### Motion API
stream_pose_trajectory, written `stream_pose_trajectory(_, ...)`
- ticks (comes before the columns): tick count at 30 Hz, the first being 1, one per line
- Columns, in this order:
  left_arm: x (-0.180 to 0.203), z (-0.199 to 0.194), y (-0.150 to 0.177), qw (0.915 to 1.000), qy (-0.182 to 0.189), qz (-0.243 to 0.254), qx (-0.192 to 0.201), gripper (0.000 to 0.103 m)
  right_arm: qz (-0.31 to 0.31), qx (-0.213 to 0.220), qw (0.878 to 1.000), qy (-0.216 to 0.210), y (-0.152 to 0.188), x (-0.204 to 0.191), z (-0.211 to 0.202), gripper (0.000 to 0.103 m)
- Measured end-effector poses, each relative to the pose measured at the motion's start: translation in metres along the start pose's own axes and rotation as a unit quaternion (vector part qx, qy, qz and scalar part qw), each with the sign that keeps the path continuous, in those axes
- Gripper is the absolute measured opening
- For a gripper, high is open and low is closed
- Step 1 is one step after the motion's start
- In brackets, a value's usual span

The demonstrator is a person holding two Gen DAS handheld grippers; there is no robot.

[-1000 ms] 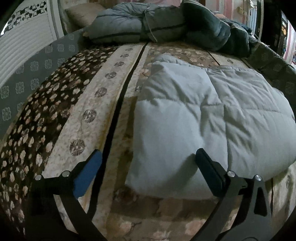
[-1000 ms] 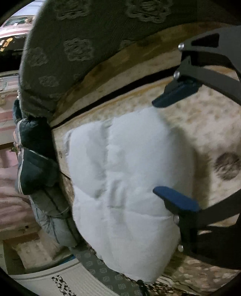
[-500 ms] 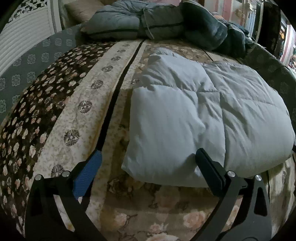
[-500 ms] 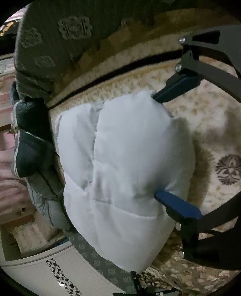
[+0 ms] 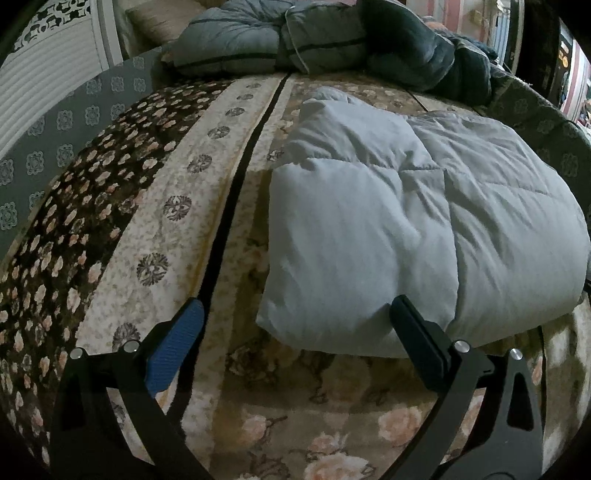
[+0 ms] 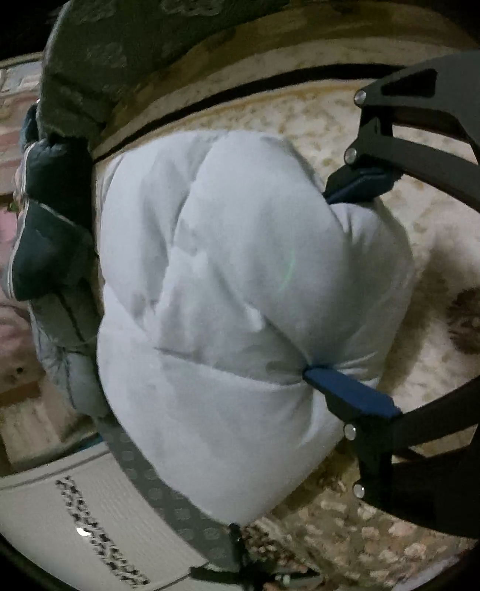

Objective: Fold large clothes

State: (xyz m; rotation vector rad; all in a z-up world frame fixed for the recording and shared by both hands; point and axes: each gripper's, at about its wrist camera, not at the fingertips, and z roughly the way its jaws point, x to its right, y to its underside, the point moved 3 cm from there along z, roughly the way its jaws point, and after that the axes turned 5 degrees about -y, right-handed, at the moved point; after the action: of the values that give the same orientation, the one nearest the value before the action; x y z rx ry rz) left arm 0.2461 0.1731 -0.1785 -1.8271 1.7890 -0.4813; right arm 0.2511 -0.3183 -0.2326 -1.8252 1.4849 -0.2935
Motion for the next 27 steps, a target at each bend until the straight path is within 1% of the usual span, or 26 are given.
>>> stream_pose_trajectory(2,-0.002,-0.001,0.002,1.0,-0.002,0.002,-0.001,0.1,-0.001,-0.005,1.0,0.003,-0.001,-0.001,0.005,0.081)
stream_pose_trajectory(3,-0.002,-0.001,0.003,1.0,0.0,0.002,-0.004,0.1,-0.004,-0.007,1.0,0.006,-0.001,-0.003,0.006,0.076)
stream_pose_trajectory(4,-0.003,-0.002,0.005,1.0,0.002,0.001,-0.006,0.1,-0.007,-0.006,1.0,0.009,-0.001,-0.005,0.004,0.075)
stream_pose_trajectory(5,-0.004,-0.001,0.007,0.9999,0.008,0.0,-0.009,0.1,-0.008,-0.006,1.0,0.011,0.001,-0.006,0.003,0.071)
stream_pose_trajectory(6,-0.004,-0.001,0.009,0.9997,0.018,-0.001,-0.014,0.1,-0.005,-0.007,1.0,0.012,0.003,-0.006,0.002,0.071)
stream_pose_trajectory(8,-0.001,0.001,0.013,0.9991,0.037,0.003,-0.019,0.1,-0.002,-0.01,1.0,0.014,0.005,-0.007,0.002,0.071)
stream_pose_trajectory(10,0.005,0.002,0.016,0.9984,0.05,0.019,-0.019,0.1,0.002,-0.011,1.0,0.016,0.005,-0.006,0.002,0.071)
stream_pose_trajectory(14,0.017,0.008,0.013,0.9978,0.039,0.054,-0.006,0.1,0.005,-0.016,1.0,0.019,0.004,-0.006,0.002,0.072)
stream_pose_trajectory(15,0.018,0.012,0.011,0.9975,0.045,0.055,-0.006,0.1,0.005,-0.017,1.0,0.019,0.003,-0.006,0.002,0.072)
stream_pose_trajectory(17,0.021,0.018,0.005,0.996,0.075,0.048,-0.01,0.1,0.005,-0.02,1.0,0.02,0.002,-0.006,0.002,0.072)
stream_pose_trajectory(19,0.025,0.022,0.0,0.9947,0.092,0.045,-0.012,0.1,0.007,-0.021,1.0,0.02,0.001,-0.005,0.003,0.072)
stream_pose_trajectory(24,0.039,0.037,-0.01,0.9936,0.1,0.053,-0.009,0.1,0.011,-0.024,0.999,0.018,0.0,-0.006,0.001,0.072)
stream_pose_trajectory(27,0.049,0.05,-0.015,0.9917,0.117,0.047,-0.026,0.1,0.011,-0.026,0.999,0.019,-0.001,-0.005,0.003,0.072)
